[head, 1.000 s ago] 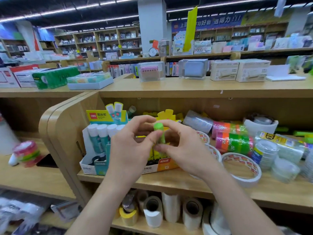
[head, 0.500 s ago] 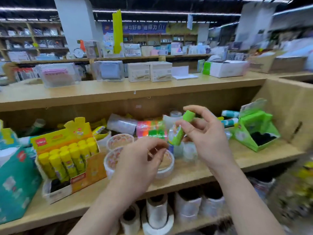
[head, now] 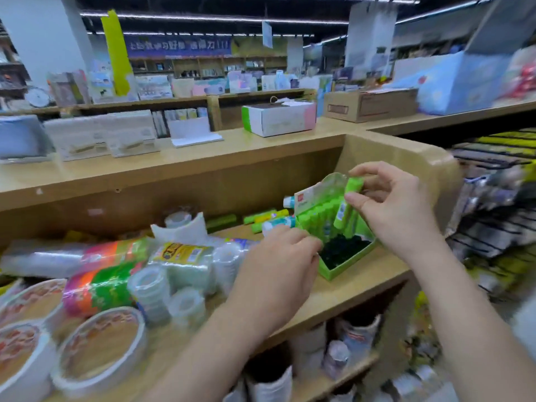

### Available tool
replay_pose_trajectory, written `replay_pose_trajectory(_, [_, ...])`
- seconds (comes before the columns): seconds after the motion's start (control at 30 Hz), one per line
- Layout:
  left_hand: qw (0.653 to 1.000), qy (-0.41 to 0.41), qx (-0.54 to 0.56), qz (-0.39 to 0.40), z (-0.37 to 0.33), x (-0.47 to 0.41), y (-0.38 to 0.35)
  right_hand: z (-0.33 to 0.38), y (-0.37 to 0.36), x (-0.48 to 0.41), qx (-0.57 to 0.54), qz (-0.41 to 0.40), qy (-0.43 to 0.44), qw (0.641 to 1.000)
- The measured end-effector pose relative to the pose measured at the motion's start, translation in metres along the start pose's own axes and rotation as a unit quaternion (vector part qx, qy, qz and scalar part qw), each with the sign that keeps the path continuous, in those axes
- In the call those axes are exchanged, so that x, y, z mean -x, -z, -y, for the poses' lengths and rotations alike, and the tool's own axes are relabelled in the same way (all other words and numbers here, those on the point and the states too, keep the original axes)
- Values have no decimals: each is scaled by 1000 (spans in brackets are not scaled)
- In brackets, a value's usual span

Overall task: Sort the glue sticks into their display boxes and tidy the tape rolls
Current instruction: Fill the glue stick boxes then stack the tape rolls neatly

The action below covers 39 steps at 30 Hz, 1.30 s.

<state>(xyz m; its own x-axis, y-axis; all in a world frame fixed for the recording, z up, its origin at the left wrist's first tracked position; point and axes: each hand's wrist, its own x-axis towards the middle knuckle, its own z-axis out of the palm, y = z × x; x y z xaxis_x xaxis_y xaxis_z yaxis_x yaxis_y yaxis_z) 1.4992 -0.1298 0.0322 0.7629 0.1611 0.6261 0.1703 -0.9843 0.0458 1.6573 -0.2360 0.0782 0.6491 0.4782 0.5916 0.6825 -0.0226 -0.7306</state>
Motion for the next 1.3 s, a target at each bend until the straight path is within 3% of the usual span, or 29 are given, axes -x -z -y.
replay_pose_trajectory(0.17, [998,21,-57,6,-4,-23,-30,-40,4,-12,80,44,21,996])
replay_pose_trajectory(0.3, [996,-26,-79,28,-4,-29,-51,-62,-4,-21,151,67,75,983])
replay_pose_trajectory(0.53, [986,-38,-124,103,-1,-31,-66,-86,-17,-24,178,81,121,973])
replay_pose_trajectory(0.73, [992,-6,-127,15,-4,-41,-64,-92,-16,-26,205,69,150,965])
replay_pose_trajectory(0.9, [989,23,-141,33,-2,-48,-71,-94,-17,-26,254,56,204,944])
replay_pose_trajectory(1.3, [995,12,-95,40,1,-53,-64,-93,-20,-10,298,63,162,939])
